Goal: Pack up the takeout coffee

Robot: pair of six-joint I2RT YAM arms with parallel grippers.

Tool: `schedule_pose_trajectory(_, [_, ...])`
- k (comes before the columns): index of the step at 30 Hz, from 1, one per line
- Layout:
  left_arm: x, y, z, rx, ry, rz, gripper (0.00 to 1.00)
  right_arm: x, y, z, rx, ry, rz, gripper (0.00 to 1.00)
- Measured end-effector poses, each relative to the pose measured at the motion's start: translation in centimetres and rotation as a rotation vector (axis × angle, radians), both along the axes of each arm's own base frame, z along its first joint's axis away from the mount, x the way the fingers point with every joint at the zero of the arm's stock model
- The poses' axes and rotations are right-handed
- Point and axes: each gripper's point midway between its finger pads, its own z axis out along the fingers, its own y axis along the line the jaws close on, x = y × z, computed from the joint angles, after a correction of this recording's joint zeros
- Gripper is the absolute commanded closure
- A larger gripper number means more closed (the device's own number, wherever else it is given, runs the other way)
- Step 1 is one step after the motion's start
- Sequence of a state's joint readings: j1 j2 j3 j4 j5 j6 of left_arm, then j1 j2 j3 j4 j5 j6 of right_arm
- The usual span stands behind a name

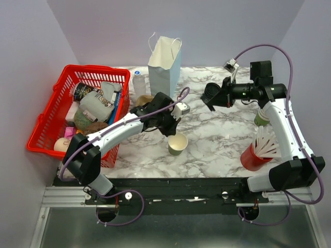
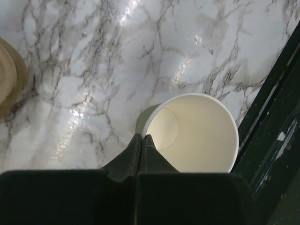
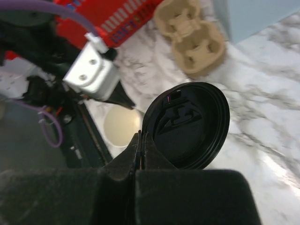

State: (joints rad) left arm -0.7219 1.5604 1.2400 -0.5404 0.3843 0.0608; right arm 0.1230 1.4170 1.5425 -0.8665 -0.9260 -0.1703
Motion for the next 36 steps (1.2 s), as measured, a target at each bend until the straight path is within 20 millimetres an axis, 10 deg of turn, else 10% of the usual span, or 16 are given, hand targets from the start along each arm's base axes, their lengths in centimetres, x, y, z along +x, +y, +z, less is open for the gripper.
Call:
schedule_pose_trajectory(7, [-1.3, 1.0, -3.3, 0.017, 0.047, 0.021, 1.00, -4.8, 2.0, -3.4, 0.179, 0.239, 0.167, 0.99])
schedule_pose_trajectory(18, [-0.8, 0.5, -0.2, -0.108, -0.072, 0.034, 0.99, -8.0, 3.4, -4.6, 0.287, 0.417, 0.265, 0.99])
schedule_pose_trajectory(36, [0.9, 0.9, 0.0, -0.143, -0.030, 0.109, 0.40, -8.3, 5.4, -6.7, 0.288, 0.545, 0.325, 0.99])
